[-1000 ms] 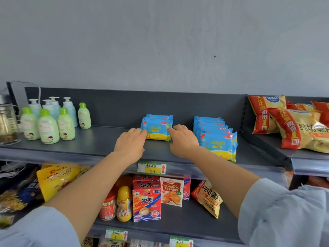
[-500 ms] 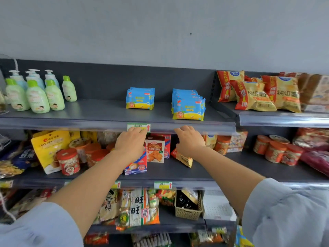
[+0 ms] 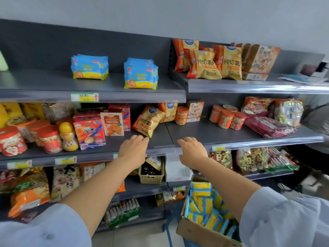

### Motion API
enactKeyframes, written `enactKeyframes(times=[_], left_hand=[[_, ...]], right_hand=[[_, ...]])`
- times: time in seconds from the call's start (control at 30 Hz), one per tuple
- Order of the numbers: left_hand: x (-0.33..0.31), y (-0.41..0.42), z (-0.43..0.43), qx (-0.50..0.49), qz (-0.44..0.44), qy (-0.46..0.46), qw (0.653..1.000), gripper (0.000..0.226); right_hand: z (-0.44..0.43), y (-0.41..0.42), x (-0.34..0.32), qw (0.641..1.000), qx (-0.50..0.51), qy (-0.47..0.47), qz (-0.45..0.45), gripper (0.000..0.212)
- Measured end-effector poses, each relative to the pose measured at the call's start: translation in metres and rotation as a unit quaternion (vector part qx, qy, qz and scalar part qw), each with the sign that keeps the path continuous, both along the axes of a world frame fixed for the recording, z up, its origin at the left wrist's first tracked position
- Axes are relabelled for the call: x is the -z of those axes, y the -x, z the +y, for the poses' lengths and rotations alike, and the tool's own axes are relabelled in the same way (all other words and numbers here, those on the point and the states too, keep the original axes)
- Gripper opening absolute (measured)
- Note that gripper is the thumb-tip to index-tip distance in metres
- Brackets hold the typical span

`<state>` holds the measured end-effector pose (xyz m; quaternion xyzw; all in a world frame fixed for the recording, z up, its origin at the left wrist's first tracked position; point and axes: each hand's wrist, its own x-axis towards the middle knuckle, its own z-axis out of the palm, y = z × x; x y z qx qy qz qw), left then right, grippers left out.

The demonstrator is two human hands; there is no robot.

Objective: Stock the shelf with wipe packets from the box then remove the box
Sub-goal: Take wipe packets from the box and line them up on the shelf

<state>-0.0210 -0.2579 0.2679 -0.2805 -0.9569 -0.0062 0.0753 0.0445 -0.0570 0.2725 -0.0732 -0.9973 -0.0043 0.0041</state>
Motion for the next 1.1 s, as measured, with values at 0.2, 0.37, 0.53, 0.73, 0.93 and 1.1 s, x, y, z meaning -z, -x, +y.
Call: enactKeyframes(times=[0.2,0.37,0.53,0.73,0.93,1.1], left_hand=[[0.053,-0.038,0.083,0.017,-0.061,-0.004,0.998,0.048],[0.097,-0.07,0.14,0.028,-0.104,0.002,0.994,0.04],[0.143,-0.086,0.18,0.053,-0.157,0.017,0.986,0.03],[0.2,-0.079,0.217,0.068,-0.215,0.039,0.973,0.03],[0.253,-0.069,0.25,0.084,-0.269,0.061,0.957,0.018],[0.306,-0.072,0.271,0.108,-0.31,0.115,0.938,0.025]], right_hand=[[0.069,-0.049,0.047,0.998,0.016,0.015,-0.056,0.049],[0.118,-0.077,0.091,0.994,0.024,0.032,-0.106,0.051],[0.154,-0.09,0.137,0.984,0.035,0.048,-0.17,0.05],[0.188,-0.087,0.19,0.972,0.056,0.059,-0.221,0.048],[0.214,-0.085,0.251,0.957,0.086,0.084,-0.263,0.039],[0.229,-0.085,0.3,0.941,0.098,0.116,-0.303,0.047]])
